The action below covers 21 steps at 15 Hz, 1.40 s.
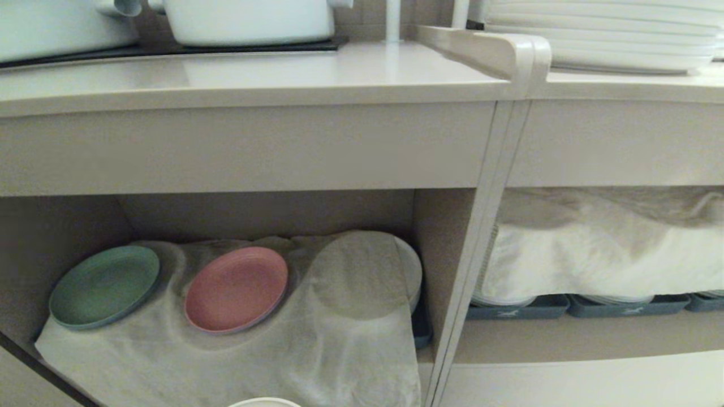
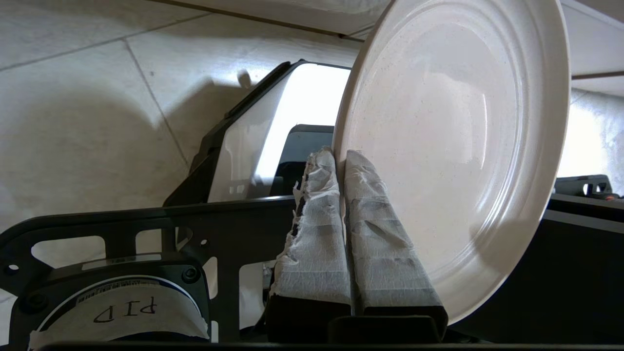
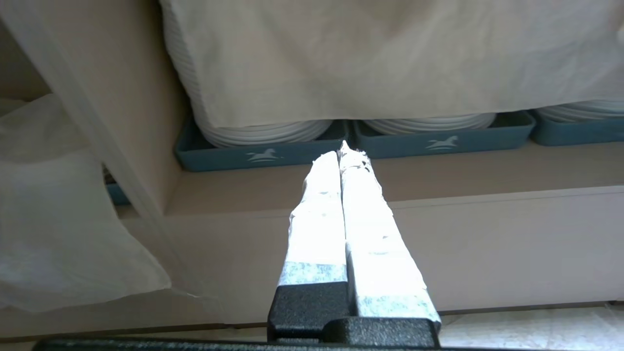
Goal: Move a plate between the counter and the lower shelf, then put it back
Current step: Put the plate in the cupboard
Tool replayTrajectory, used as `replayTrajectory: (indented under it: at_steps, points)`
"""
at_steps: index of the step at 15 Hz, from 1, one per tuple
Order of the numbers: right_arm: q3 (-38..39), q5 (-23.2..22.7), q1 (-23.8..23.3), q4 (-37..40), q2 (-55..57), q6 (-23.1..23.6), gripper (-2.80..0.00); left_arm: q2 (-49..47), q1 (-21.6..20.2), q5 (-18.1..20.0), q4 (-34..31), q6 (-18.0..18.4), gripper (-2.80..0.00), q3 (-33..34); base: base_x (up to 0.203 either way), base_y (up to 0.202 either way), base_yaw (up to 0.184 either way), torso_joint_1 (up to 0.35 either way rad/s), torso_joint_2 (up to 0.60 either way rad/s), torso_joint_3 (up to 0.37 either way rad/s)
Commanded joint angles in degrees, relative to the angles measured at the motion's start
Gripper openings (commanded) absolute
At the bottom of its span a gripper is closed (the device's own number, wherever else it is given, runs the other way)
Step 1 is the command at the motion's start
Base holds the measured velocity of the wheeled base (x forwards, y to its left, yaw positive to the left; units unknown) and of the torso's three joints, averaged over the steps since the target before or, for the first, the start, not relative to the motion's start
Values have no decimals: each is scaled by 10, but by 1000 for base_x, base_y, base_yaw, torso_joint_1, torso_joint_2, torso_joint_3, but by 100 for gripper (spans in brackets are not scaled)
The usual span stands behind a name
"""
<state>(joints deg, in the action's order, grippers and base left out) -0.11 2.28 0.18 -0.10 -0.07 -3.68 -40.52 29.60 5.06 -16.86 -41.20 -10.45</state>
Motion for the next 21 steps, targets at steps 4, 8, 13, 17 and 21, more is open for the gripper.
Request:
replayTrajectory:
  at_steps: [4, 8, 13, 17, 21]
  points:
    - [0, 0, 0, 0, 1, 0, -280, -1, 0, 0, -2, -3, -280, 0, 0, 0, 0, 0, 0, 0]
    - [-1, 0, 0, 0, 1, 0, -280, -1, 0, 0, -2, -3, -280, 0, 0, 0, 0, 0, 0, 0]
    - [0, 0, 0, 0, 1, 0, -280, 0, 11, 8, 2, -2, -280, 0, 0, 0, 0, 0, 0, 0]
    - [0, 0, 0, 0, 1, 0, -280, -5, 34, 16, 34, -2, -280, 0, 0, 0, 0, 0, 0, 0]
    - [-1, 0, 0, 0, 1, 0, -280, -74, 40, 30, 86, -2, -280, -3, 0, 0, 0, 0, 0, 0]
